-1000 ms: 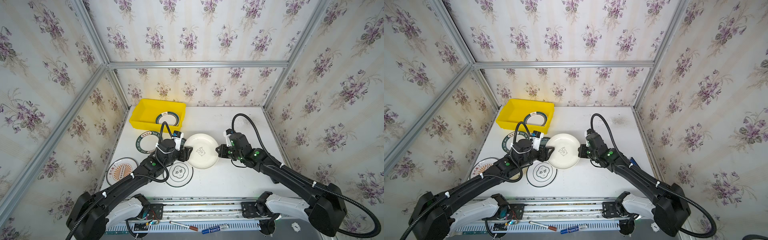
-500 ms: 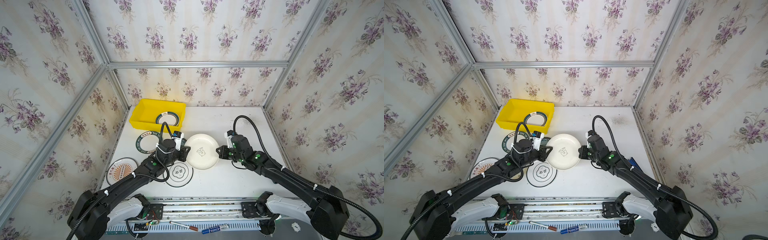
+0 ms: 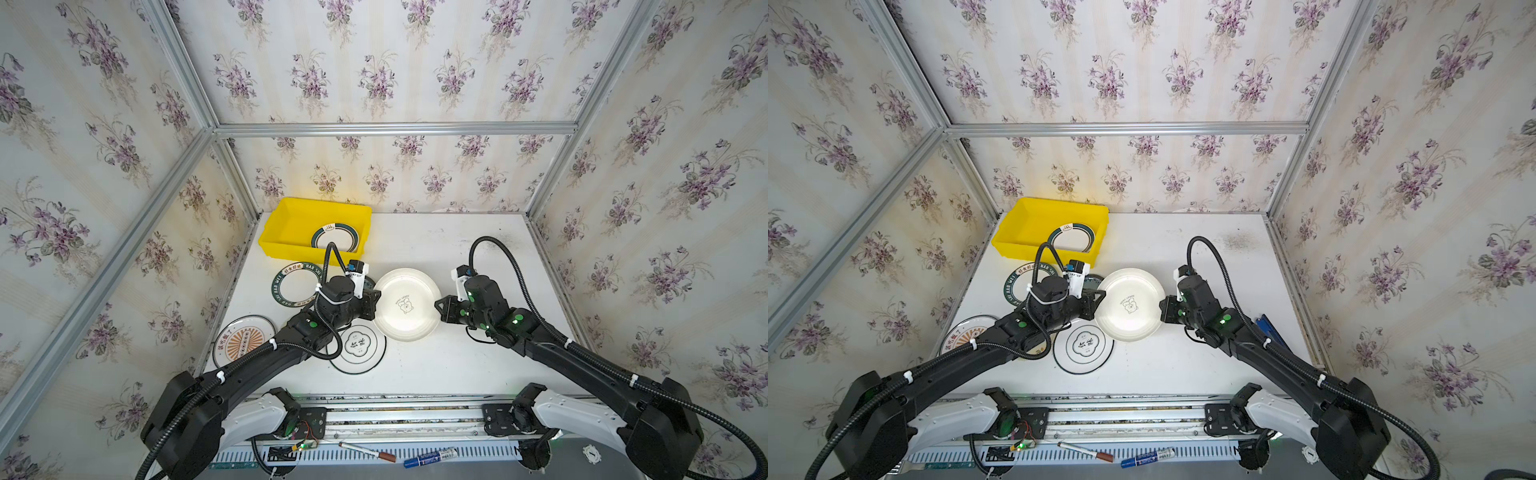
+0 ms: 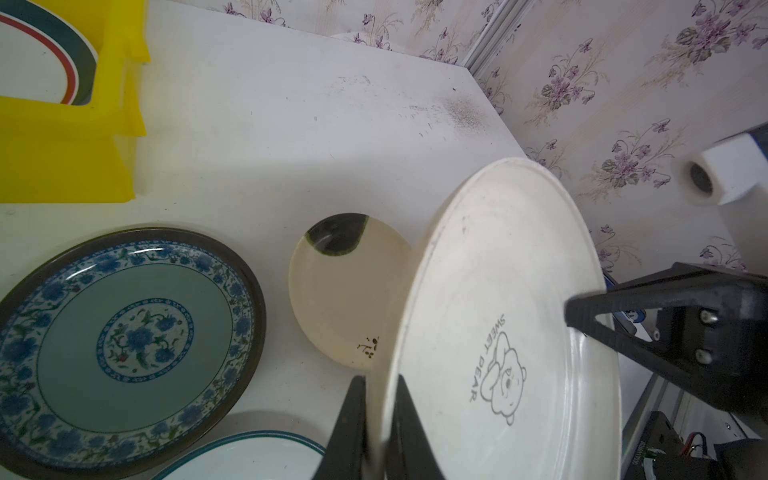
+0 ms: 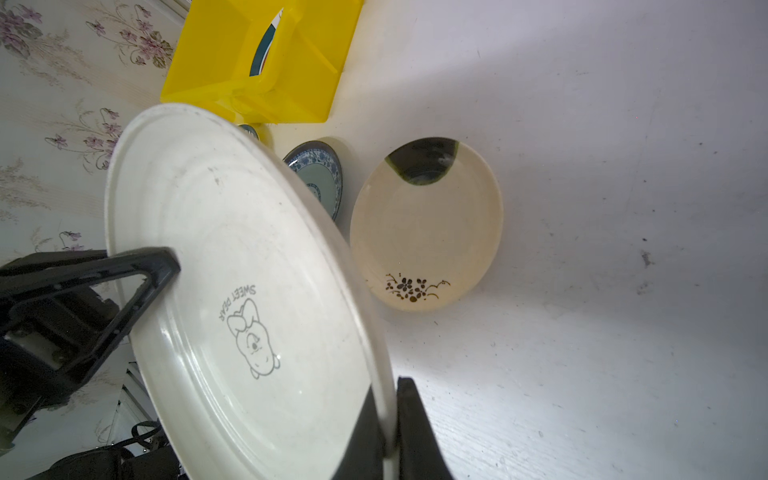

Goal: Place the plates into the plastic bin on the countertop
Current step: 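Grasp the upright plate rim with the left gripper beside the right gripper, then carry the plate toward the bin with the left gripper while the right releases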

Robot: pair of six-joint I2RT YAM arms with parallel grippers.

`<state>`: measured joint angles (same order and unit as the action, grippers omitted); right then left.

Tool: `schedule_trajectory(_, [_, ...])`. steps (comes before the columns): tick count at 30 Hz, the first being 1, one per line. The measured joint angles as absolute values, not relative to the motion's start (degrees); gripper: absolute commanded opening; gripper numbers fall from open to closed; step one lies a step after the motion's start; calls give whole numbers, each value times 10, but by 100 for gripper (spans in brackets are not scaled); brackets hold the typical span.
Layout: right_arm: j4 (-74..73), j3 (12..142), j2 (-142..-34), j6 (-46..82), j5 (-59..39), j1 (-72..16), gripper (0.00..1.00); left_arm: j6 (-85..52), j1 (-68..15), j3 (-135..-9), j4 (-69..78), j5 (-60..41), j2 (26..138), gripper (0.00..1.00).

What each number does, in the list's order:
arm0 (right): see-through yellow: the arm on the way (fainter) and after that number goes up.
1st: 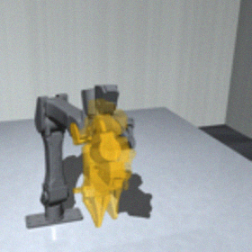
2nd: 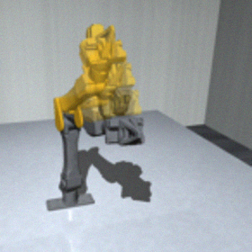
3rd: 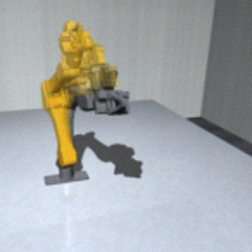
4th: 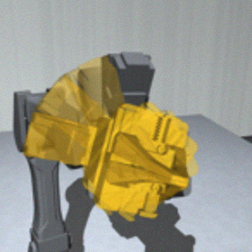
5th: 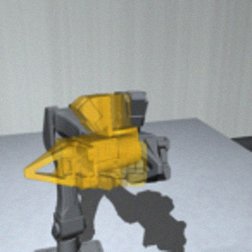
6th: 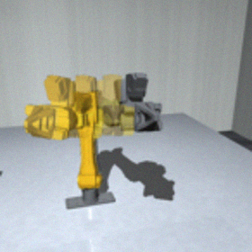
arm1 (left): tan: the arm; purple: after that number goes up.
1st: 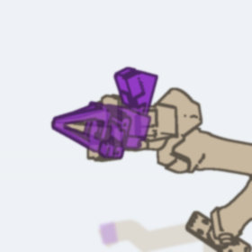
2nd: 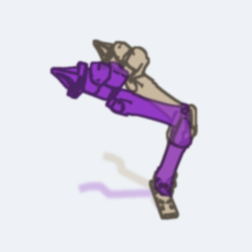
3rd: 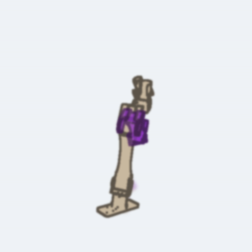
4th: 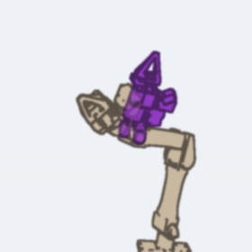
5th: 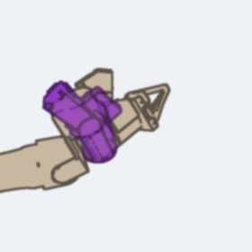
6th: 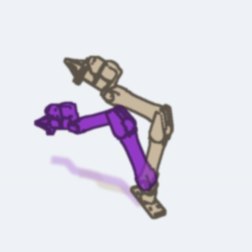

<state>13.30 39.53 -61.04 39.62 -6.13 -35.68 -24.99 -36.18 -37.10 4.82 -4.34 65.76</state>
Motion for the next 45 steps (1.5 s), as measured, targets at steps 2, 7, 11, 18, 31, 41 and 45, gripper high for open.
schedule_trajectory(2, [122, 389, -606, 396, -64, -357, 23, -248, -362, -370, 49, -43, 658, 0])
schedule_trajectory(7, [109, 388, -601, 395, -70, -357, 55, -245, -363, -369, 50, -43, 661, 0])
schedule_trajectory(11, [104, 389, -596, 390, -70, -357, 75, -236, -364, -369, 45, -28, 671, 0])
schedule_trajectory(18, [116, 393, -578, 382, -57, -357, 82, -232, -363, -369, 15, 29, 664, 0])
schedule_trajectory(31, [139, 405, -567, 364, -22, -357, 84, -226, -296, -415, -21, 141, 621, 0])
schedule_trajectory(41, [149, 423, -553, 349, -6, -357, 84, -226, -182, -482, -23, 132, 645, 0])
schedule_trajectory(45, [149, 422, -544, 349, 3, -357, 84, -235, -129, -511, -15, 121, 685, 0])
